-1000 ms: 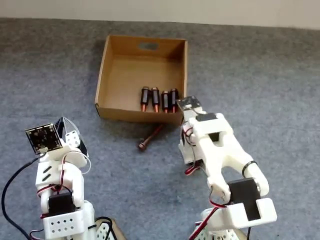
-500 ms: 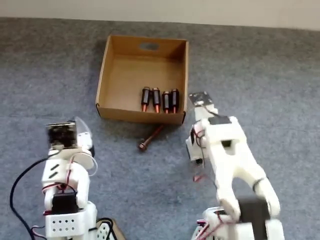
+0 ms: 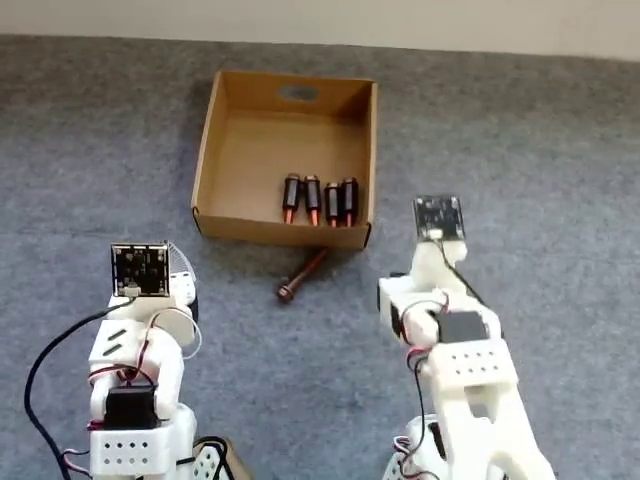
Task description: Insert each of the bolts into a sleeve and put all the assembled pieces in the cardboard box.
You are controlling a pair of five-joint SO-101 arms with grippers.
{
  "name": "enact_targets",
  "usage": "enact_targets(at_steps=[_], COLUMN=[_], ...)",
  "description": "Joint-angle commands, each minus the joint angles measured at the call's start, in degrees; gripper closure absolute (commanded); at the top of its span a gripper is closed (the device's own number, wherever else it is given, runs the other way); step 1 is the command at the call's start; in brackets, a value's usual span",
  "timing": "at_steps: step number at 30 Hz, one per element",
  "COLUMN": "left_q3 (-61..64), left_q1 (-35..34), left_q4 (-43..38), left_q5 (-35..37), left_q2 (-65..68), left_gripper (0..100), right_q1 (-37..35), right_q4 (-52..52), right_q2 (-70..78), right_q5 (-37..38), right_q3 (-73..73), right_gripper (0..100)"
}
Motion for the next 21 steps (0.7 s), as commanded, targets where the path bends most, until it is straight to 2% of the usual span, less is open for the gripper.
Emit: enact_targets(at_steps=[1,8,13,21], left_q3=[-3.03,-7.87,-14.9,-26.15], left_q1=[1.01,1.01,1.8,15.6], left_q4=[0.18,2.29,2.37,2.55], left_q5=[-3.25,-4.48,-4.48,-4.57], left_q2=[-0.31,1.63,14.37,42.59], left_gripper=[99,99,99,99], right_q1=[-0.04,-0.04,-0.04,-0.04], right_q4=[-3.12,-4.0,-4.0,-4.0], right_q2=[-4.97,-11.74,-15.43,-20.79], right_q5=[-1.49,-1.49,-1.49,-1.23], right_q3=[2.59,7.16,9.36,12.26], right_gripper=[99.4,99.4,99.4,99.4])
